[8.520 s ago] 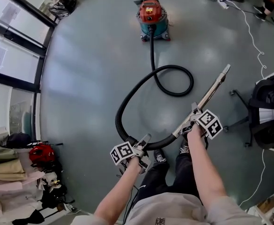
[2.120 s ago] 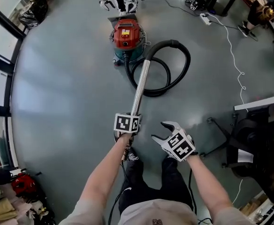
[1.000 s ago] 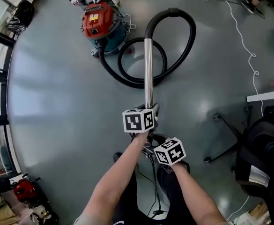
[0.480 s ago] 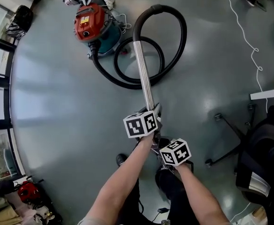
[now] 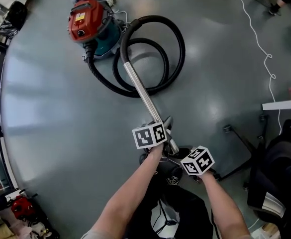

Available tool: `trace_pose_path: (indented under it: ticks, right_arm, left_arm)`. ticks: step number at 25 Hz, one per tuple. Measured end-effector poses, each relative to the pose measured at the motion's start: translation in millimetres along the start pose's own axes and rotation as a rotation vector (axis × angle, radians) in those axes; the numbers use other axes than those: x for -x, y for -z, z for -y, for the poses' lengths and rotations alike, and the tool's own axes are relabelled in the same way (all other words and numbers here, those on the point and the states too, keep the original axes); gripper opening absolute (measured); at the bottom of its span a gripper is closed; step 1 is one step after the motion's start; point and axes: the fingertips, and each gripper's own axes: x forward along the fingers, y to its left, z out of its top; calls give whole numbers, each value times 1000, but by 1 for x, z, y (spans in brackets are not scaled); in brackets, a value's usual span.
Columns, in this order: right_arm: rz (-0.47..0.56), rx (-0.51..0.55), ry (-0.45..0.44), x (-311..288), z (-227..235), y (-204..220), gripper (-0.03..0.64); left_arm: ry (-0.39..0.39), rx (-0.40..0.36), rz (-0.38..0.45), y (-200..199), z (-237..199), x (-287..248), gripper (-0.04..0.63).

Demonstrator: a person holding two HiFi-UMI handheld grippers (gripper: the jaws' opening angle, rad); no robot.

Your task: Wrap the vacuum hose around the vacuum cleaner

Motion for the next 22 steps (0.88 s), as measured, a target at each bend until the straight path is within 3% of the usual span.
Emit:
trace_pose_path:
  ticks: [6,15,22]
  right_arm:
    - [-48,42,-24,-13,32,-14,190]
    - [-115,149,-109,-47,116,-1,190]
    - [-132,244,-121,-78,195,-2,190]
  left_arm:
    - [30,76,-49,-3,-39,-26,241]
    - [-46,127,-14,8,-84,-98,258]
    - [-102,139,28,4,-118,-166,275]
